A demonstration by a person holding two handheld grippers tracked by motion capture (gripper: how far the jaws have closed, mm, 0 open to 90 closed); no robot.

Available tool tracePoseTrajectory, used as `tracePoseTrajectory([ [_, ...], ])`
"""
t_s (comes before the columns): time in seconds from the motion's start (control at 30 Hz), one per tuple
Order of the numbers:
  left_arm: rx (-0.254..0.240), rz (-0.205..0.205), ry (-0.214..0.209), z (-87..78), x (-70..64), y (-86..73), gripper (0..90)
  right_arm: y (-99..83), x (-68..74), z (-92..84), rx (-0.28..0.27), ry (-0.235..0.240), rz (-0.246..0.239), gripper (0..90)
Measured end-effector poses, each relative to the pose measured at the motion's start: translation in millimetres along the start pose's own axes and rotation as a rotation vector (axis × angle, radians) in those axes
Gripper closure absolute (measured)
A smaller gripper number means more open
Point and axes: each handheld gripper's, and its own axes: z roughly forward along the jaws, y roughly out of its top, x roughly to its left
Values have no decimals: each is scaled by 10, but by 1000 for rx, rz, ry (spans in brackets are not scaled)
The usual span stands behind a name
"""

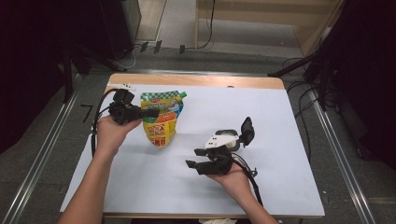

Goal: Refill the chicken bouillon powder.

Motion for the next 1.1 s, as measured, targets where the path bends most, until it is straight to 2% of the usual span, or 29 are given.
tracePoseTrajectory([
  [0.1,-3,5,-18,-27,-85,17,900,-22,8,62,24,-7,2,450],
  [0.2,3,27,-28,-54,-183,39,900,-32,18,117,31,-14,-4,446],
  [0.27,8,36,-38,-67,-240,51,900,-35,30,143,38,-19,-9,458],
  [0.33,10,28,-53,-81,-280,55,900,-40,38,160,46,-11,-7,489],
  [0.53,20,36,-65,-100,-409,46,900,-52,60,233,49,-11,-25,494],
  [0.63,28,32,-57,-94,-468,44,900,-56,74,273,54,-4,-33,531],
  [0.8,43,41,-49,-68,-588,35,900,-54,73,359,53,-4,-18,518],
  [1.1,60,52,-98,-27,-761,29,900,-70,57,441,57,-21,10,529],
])
